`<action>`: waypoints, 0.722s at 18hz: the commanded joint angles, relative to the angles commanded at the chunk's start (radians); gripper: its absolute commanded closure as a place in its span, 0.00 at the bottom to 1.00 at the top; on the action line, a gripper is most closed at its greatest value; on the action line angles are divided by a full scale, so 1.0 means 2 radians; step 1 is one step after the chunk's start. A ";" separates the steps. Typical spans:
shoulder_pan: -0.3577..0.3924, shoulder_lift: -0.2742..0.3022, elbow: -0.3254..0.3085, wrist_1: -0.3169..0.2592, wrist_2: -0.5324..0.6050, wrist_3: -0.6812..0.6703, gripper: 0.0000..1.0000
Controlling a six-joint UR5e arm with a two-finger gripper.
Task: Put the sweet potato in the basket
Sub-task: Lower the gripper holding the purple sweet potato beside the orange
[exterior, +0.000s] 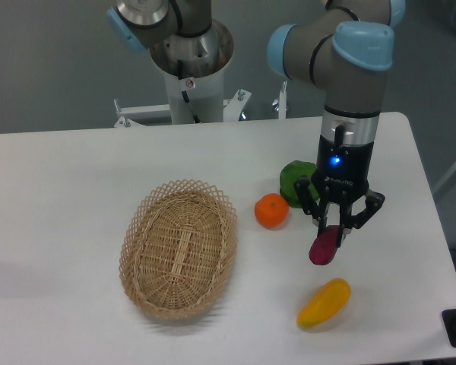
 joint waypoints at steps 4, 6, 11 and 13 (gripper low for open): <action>-0.008 0.015 -0.025 0.000 0.000 -0.002 0.86; -0.008 0.031 -0.048 -0.005 0.001 -0.001 0.86; -0.016 0.057 -0.079 -0.004 0.006 -0.026 0.85; -0.028 0.065 -0.094 0.000 0.014 -0.049 0.85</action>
